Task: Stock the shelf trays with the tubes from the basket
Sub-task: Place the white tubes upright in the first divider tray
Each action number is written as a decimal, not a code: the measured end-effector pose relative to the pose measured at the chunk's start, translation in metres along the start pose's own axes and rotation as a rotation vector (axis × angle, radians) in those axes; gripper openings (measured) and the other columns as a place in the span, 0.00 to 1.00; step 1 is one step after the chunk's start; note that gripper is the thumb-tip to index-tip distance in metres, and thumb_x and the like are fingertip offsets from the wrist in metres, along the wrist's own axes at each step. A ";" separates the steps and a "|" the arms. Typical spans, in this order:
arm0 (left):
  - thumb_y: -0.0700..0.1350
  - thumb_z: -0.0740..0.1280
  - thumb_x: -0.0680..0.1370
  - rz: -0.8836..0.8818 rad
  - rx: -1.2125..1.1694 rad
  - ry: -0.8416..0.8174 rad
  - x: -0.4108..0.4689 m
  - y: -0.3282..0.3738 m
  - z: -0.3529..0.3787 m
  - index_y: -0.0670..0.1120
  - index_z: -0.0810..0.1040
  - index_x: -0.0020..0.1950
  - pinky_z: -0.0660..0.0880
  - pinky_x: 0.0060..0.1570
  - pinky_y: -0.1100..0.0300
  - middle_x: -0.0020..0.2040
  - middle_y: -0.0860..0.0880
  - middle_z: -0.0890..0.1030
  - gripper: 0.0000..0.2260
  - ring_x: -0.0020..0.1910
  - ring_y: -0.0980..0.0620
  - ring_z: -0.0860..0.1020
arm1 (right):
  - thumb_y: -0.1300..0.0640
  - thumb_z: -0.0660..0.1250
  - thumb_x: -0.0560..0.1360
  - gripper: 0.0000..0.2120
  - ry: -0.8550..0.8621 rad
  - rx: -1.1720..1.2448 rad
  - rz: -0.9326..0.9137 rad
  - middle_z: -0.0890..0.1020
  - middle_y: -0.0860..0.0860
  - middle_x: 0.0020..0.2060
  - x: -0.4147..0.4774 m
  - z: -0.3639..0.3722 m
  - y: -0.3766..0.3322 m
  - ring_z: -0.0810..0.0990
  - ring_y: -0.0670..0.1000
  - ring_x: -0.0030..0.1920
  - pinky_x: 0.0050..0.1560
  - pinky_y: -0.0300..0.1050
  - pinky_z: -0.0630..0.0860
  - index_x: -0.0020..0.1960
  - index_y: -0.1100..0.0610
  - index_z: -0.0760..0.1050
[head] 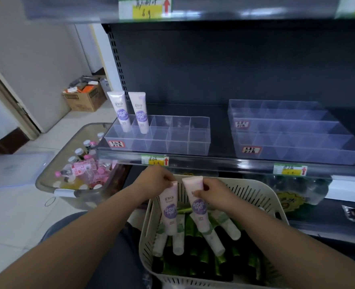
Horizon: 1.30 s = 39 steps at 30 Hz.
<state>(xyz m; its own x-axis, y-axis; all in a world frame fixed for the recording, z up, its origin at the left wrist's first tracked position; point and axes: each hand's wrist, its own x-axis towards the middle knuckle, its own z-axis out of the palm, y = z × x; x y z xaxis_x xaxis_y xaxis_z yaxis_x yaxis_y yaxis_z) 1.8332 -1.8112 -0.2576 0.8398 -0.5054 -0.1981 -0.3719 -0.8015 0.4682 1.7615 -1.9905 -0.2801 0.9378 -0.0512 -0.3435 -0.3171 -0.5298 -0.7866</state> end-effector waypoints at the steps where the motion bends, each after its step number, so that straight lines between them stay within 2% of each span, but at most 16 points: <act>1: 0.42 0.65 0.77 0.020 0.006 0.018 -0.001 0.003 -0.008 0.45 0.83 0.54 0.76 0.54 0.58 0.53 0.48 0.83 0.09 0.51 0.53 0.79 | 0.58 0.66 0.76 0.12 0.007 0.017 -0.011 0.81 0.50 0.52 0.000 -0.004 -0.005 0.79 0.47 0.51 0.51 0.43 0.77 0.59 0.54 0.76; 4: 0.43 0.65 0.77 0.060 0.037 0.061 -0.001 0.013 -0.031 0.46 0.82 0.53 0.77 0.51 0.60 0.52 0.50 0.82 0.08 0.50 0.55 0.79 | 0.57 0.66 0.76 0.12 0.032 0.018 -0.049 0.81 0.50 0.52 0.000 -0.016 -0.022 0.79 0.48 0.51 0.50 0.43 0.77 0.59 0.55 0.76; 7: 0.43 0.64 0.78 0.085 0.063 0.086 0.001 0.022 -0.051 0.47 0.81 0.53 0.77 0.51 0.60 0.53 0.49 0.82 0.08 0.50 0.54 0.79 | 0.57 0.67 0.75 0.12 0.051 0.011 -0.094 0.81 0.51 0.53 0.001 -0.028 -0.041 0.80 0.49 0.53 0.56 0.49 0.77 0.59 0.55 0.76; 10: 0.42 0.64 0.78 0.099 0.041 0.138 0.003 0.030 -0.071 0.46 0.82 0.54 0.77 0.50 0.60 0.54 0.49 0.82 0.09 0.50 0.55 0.79 | 0.58 0.67 0.75 0.10 0.065 0.050 -0.143 0.82 0.50 0.50 0.003 -0.041 -0.061 0.80 0.49 0.51 0.56 0.53 0.78 0.56 0.53 0.76; 14: 0.40 0.63 0.78 0.114 0.048 0.226 0.009 0.042 -0.105 0.45 0.82 0.54 0.68 0.48 0.65 0.53 0.50 0.82 0.10 0.47 0.57 0.75 | 0.59 0.66 0.76 0.10 0.070 0.106 -0.222 0.82 0.50 0.50 0.005 -0.058 -0.088 0.81 0.48 0.51 0.55 0.51 0.79 0.56 0.51 0.76; 17: 0.39 0.63 0.77 0.117 0.022 0.298 0.016 0.048 -0.130 0.45 0.82 0.53 0.66 0.47 0.66 0.49 0.50 0.81 0.09 0.48 0.55 0.76 | 0.60 0.66 0.75 0.10 0.111 0.122 -0.277 0.82 0.50 0.50 0.013 -0.070 -0.106 0.81 0.48 0.51 0.56 0.50 0.78 0.56 0.51 0.77; 22: 0.38 0.61 0.78 0.127 0.072 0.431 0.032 0.059 -0.167 0.46 0.81 0.55 0.66 0.43 0.66 0.45 0.51 0.79 0.11 0.42 0.55 0.73 | 0.61 0.66 0.75 0.11 0.173 0.161 -0.299 0.83 0.51 0.52 0.034 -0.089 -0.131 0.81 0.49 0.52 0.57 0.50 0.78 0.57 0.54 0.78; 26: 0.38 0.60 0.78 0.135 0.071 0.500 0.050 0.057 -0.184 0.47 0.81 0.53 0.68 0.45 0.64 0.51 0.49 0.82 0.12 0.45 0.53 0.75 | 0.62 0.66 0.76 0.12 0.236 0.215 -0.310 0.82 0.52 0.52 0.053 -0.101 -0.143 0.81 0.50 0.51 0.52 0.45 0.78 0.58 0.57 0.77; 30: 0.38 0.59 0.78 0.150 0.098 0.539 0.070 0.052 -0.194 0.46 0.81 0.55 0.71 0.51 0.63 0.54 0.48 0.82 0.13 0.53 0.49 0.79 | 0.62 0.65 0.75 0.08 0.306 0.238 -0.350 0.83 0.52 0.49 0.072 -0.112 -0.153 0.81 0.49 0.48 0.52 0.46 0.78 0.54 0.56 0.78; 35: 0.39 0.58 0.78 0.147 0.132 0.557 0.097 0.039 -0.196 0.48 0.81 0.54 0.76 0.55 0.56 0.54 0.48 0.82 0.13 0.52 0.48 0.79 | 0.62 0.66 0.75 0.05 0.360 0.224 -0.385 0.83 0.51 0.45 0.098 -0.117 -0.162 0.81 0.49 0.46 0.53 0.49 0.77 0.48 0.54 0.78; 39: 0.39 0.58 0.79 0.145 0.132 0.554 0.115 0.028 -0.191 0.48 0.81 0.55 0.74 0.52 0.58 0.54 0.48 0.82 0.13 0.52 0.47 0.79 | 0.62 0.66 0.75 0.07 0.392 0.209 -0.373 0.82 0.52 0.47 0.117 -0.113 -0.162 0.80 0.48 0.46 0.46 0.42 0.76 0.52 0.57 0.78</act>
<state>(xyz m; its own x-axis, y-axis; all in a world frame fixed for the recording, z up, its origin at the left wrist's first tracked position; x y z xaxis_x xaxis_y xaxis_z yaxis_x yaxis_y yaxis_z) 1.9952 -1.8313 -0.1024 0.8451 -0.3986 0.3563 -0.5144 -0.7879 0.3386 1.9386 -2.0059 -0.1350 0.9613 -0.2235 0.1609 0.0612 -0.3962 -0.9161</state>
